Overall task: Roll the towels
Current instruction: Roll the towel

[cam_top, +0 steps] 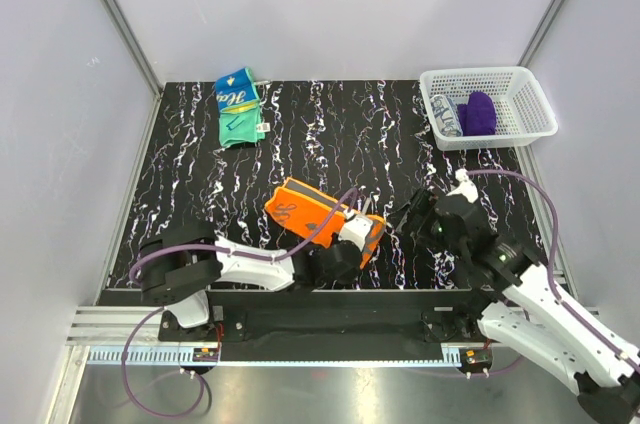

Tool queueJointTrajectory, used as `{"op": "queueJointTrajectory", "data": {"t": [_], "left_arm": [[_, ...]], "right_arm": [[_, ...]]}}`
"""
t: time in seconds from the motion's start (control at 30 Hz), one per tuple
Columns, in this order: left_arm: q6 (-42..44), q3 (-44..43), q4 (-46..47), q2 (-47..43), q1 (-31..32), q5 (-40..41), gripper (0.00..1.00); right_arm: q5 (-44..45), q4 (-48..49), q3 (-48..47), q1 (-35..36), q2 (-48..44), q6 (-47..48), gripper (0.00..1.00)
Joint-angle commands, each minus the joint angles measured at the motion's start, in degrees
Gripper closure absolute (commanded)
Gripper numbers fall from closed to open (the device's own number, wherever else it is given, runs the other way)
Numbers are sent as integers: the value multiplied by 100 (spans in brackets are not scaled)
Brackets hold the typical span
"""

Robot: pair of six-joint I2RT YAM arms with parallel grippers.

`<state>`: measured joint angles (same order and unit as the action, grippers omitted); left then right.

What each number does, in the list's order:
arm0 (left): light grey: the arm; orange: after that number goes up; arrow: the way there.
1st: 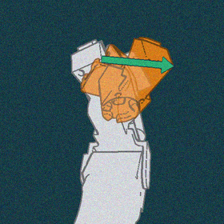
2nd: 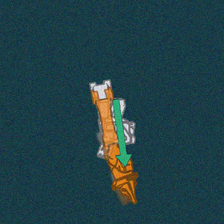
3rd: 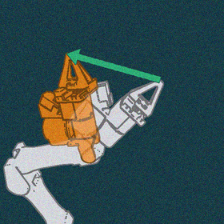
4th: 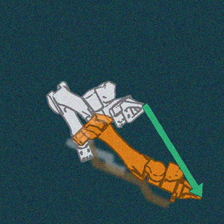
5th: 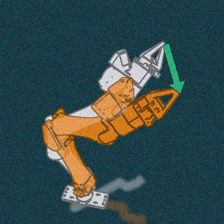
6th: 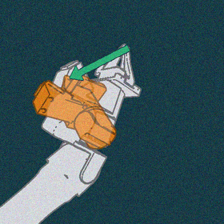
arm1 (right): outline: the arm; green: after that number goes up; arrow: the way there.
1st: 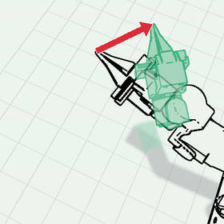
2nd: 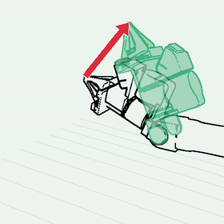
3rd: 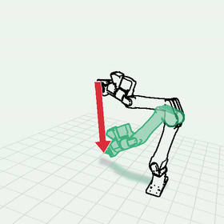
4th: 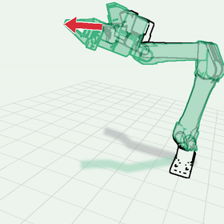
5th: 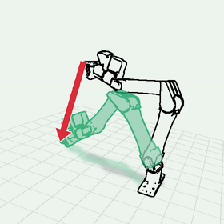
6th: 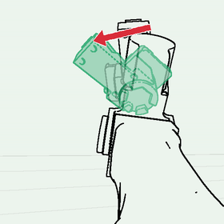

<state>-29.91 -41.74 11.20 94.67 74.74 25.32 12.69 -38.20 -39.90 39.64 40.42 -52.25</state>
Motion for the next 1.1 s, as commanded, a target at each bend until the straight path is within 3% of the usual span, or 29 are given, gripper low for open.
{"op": "queueJointTrajectory", "data": {"t": [0.0, 0.2, 0.63, 0.97, 1.07], "left_arm": [[-225, 183, 268, -265, -108, -369, 98], [-593, 605, 689, -633, -539, -1212, 98], [-2062, 1422, 2851, -766, -1427, -3347, 99], [-2897, 1871, 4486, 14, -1954, -4272, 100], [-3379, 2037, 5346, 462, -2077, -4508, 100]], "right_arm": [[138, 338, 262, 0, -342, -128, 11], [-407, 927, 833, 0, -500, -241, 11], [-1470, 3088, 2074, -9, -220, -672, 14], [-1568, 4074, 2548, 0, 342, -725, 16], [-1603, 4320, 2688, 0, 527, -778, 17]]}}
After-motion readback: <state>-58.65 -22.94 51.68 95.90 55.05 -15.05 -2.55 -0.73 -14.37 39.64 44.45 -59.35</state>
